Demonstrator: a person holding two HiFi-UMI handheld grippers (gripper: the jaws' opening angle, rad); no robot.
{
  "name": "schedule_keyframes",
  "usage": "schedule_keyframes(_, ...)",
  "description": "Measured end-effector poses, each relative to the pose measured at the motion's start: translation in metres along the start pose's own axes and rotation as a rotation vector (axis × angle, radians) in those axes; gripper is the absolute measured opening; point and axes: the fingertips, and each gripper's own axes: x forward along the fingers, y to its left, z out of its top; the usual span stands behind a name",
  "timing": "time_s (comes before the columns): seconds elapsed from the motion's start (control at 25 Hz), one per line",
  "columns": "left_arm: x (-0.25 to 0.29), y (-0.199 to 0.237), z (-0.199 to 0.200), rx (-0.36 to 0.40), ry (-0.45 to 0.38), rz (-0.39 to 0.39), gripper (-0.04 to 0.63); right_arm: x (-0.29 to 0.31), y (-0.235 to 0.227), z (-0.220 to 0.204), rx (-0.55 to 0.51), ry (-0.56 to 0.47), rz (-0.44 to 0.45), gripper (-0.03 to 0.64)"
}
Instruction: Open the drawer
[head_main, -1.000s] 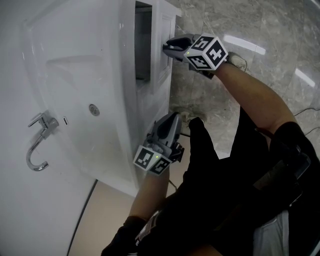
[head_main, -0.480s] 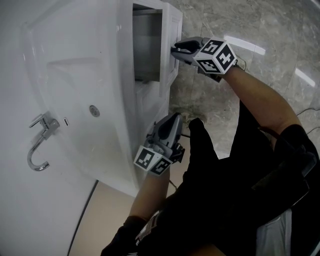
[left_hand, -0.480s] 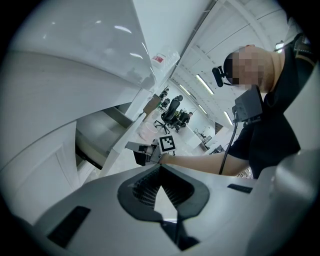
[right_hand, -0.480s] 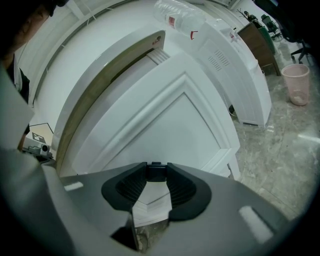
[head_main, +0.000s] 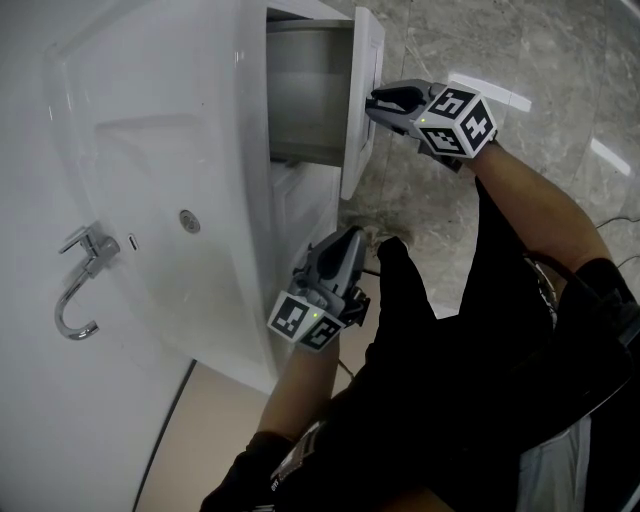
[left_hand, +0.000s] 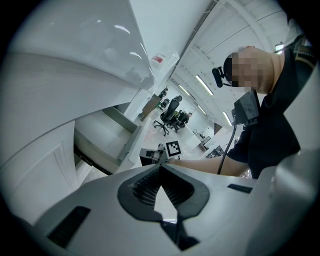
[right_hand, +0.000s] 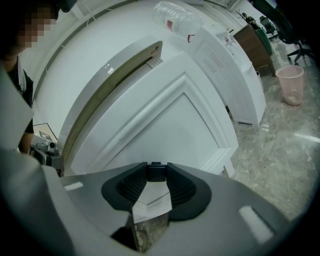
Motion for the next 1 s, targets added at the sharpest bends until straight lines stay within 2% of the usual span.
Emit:
schedule_keyframes(0.64, -0.003, -0.015, -0.004, 0.017, 0.003, -0.011, 0.000, -0.061, -0.007, -0.024, 0.002, 0.013, -0.030, 0.122)
schedule_keyframes(1.0, -0.007, -0.009, 0.001, 0.010, -0.011, -0.008, 0.000, -0.066, -0.010, -0.025, 0.005, 0.025, -0.034, 0.123)
